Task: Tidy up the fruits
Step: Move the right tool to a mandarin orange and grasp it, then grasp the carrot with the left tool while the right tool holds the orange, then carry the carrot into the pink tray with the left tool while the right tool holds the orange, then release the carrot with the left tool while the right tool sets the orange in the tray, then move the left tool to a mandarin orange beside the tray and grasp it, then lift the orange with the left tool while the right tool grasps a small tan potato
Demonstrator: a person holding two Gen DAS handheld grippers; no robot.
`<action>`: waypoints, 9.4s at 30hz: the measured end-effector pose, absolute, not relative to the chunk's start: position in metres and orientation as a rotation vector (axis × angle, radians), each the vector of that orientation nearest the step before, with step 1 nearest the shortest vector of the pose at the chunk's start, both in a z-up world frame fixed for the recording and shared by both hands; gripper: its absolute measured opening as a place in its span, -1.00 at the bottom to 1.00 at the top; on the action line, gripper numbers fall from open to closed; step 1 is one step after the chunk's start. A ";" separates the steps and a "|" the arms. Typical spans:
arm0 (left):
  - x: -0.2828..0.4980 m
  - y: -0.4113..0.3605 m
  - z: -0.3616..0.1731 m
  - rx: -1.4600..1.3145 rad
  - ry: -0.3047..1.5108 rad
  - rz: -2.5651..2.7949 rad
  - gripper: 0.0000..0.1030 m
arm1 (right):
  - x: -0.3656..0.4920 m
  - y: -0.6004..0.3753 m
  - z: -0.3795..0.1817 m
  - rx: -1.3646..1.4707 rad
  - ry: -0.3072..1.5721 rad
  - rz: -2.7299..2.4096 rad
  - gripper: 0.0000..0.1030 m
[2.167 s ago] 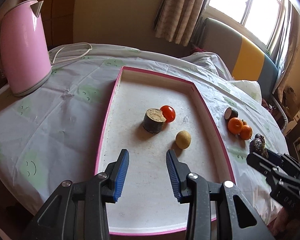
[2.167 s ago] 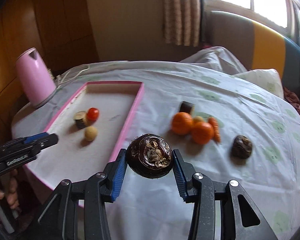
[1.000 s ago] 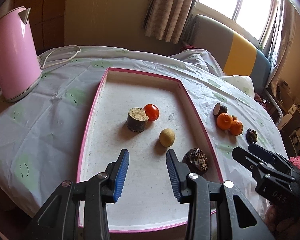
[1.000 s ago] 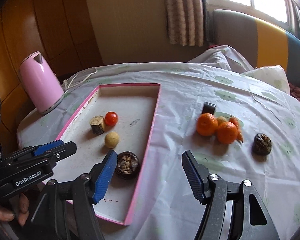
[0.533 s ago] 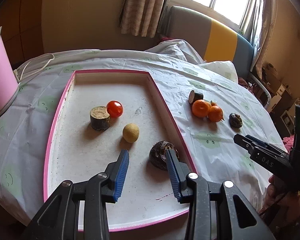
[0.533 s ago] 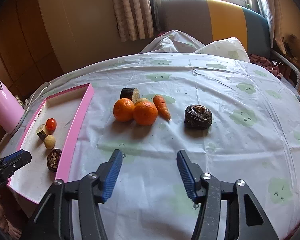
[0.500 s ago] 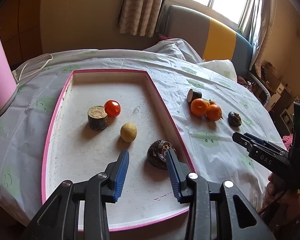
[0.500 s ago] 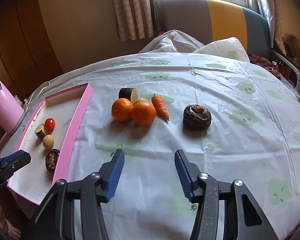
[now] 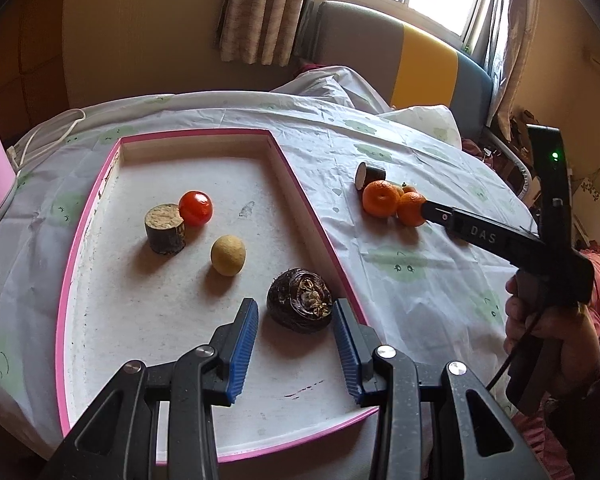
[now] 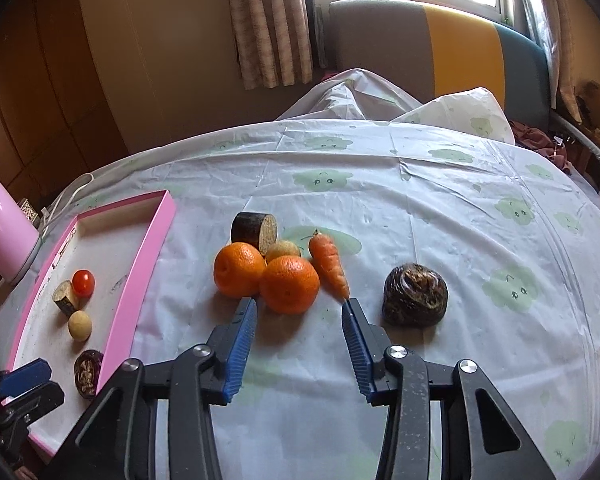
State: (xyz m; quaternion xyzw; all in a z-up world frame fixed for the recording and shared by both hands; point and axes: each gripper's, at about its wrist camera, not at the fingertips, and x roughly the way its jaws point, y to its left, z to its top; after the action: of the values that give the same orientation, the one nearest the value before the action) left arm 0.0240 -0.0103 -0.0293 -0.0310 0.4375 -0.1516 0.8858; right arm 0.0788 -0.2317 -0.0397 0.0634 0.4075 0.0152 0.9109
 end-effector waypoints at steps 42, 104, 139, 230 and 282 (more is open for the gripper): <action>0.087 -0.136 -0.002 -0.045 0.958 -0.637 -0.46 | 0.030 -0.279 -0.054 0.176 0.835 -0.048 -0.26; 0.158 -0.225 -0.052 0.259 1.016 -0.584 -0.56 | 0.021 -0.320 -0.059 0.290 0.834 -0.047 -0.25; 0.062 0.000 -0.011 -0.102 0.916 -0.261 -0.56 | 0.028 -0.261 -0.061 0.095 0.905 -0.064 -0.26; 0.033 0.020 -0.009 -0.110 0.907 -0.217 -0.34 | 0.031 -0.226 -0.023 0.184 0.850 -0.026 0.29; 0.159 -0.137 -0.053 -0.035 1.070 -0.413 -0.25 | 0.020 -0.298 -0.049 0.232 0.850 -0.128 0.40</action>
State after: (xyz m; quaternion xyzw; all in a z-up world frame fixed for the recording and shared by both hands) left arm 0.1592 -0.1366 -0.0532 -0.0165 0.5059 -0.1954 0.8400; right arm 0.0199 -0.2978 -0.0486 0.1121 0.4110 -0.0618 0.9026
